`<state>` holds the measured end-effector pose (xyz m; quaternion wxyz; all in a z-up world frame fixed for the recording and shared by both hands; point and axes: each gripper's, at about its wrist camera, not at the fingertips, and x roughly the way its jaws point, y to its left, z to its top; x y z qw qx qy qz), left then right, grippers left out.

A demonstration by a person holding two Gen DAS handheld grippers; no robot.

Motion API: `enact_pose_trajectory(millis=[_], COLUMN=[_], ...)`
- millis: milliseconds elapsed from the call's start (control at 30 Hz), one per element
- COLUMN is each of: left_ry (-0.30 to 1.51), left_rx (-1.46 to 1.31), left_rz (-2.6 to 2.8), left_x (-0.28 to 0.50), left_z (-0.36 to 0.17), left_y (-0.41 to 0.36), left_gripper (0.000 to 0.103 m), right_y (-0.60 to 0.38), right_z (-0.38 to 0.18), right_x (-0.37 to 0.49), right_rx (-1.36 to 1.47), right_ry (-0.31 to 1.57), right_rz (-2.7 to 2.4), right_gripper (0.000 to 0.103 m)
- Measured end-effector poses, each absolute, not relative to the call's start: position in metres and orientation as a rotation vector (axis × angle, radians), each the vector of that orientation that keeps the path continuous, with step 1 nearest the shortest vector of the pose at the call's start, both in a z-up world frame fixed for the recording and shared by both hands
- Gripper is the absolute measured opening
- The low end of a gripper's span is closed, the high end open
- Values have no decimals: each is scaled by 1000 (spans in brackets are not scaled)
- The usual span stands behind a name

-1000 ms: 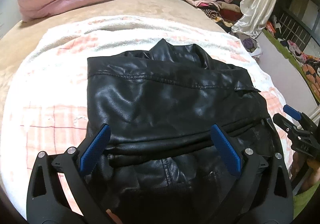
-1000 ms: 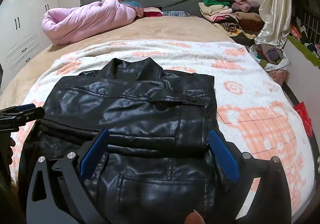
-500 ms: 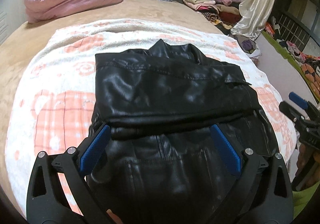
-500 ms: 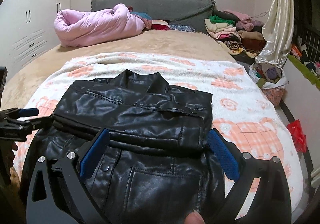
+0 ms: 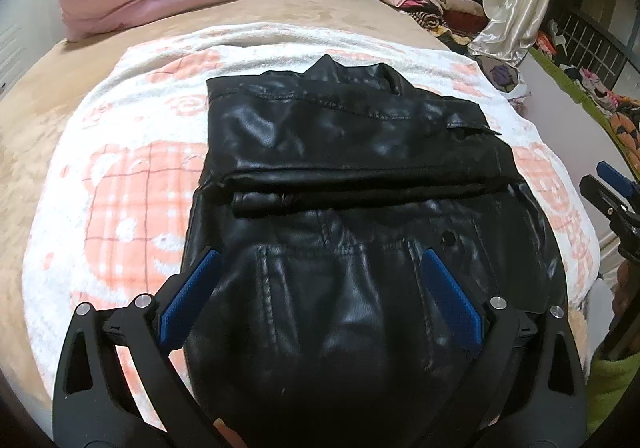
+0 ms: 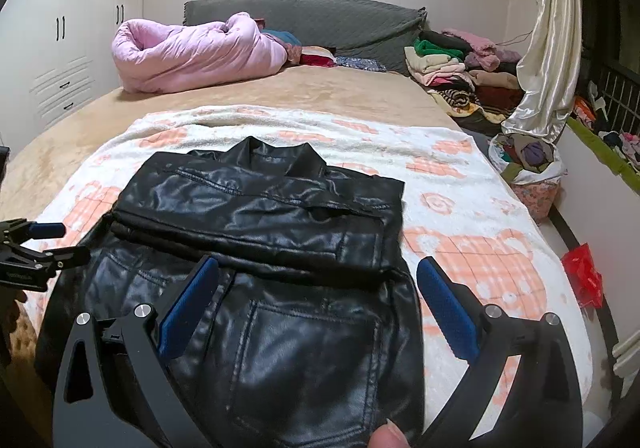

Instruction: Fold large clothes

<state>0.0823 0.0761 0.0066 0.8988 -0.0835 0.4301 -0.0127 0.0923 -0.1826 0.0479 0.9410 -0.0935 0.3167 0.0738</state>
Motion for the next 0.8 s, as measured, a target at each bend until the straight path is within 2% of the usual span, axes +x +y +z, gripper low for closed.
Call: enact_pose_trajectory(millis=[800], left_ry=[984], left_rx=[-178], left_rz=[81], left_x=[18], left_z=[-25], left_y=[89], left_gripper=[94], right_y=[-193], right_z=[18], right_x=[29], right_rx=[-296], right_ry=[673], right_rz=[157], right_gripper=[98])
